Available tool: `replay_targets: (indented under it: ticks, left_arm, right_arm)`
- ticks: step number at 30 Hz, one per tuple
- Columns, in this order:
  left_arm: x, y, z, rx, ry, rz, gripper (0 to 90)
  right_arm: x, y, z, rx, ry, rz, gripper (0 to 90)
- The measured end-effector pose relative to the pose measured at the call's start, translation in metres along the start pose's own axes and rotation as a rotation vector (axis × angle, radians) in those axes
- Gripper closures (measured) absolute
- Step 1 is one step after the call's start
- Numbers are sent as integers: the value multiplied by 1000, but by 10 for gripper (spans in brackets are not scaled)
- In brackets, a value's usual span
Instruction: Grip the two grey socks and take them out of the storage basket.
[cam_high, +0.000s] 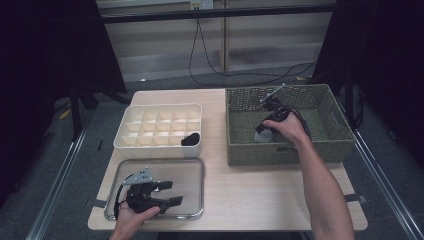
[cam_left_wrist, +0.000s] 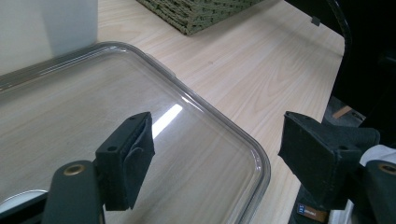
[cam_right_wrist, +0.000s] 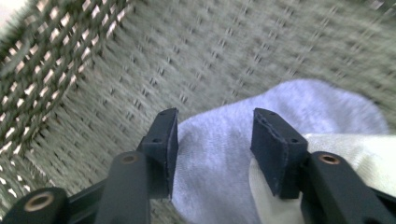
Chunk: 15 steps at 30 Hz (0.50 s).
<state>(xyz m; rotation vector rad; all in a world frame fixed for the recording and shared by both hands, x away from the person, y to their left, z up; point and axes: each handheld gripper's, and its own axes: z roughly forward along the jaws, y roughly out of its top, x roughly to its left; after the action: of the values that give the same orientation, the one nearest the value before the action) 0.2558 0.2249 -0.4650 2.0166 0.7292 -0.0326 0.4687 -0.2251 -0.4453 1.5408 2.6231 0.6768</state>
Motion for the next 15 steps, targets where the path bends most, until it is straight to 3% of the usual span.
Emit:
replay_targets:
  ticks: [7,11,15]
  left_arm:
    - [2,-1,-2,-6,-2,-11,247]
    - [4,-2,-2,-9,2,-19,248]
    - [3,-1,-2,-10,1,-13,248]
  right_arm:
    - [2,1,10,67,11,-32,489]
    - [0,2,17,117,35,-14,491]
    - [3,4,21,157,14,-30,566]
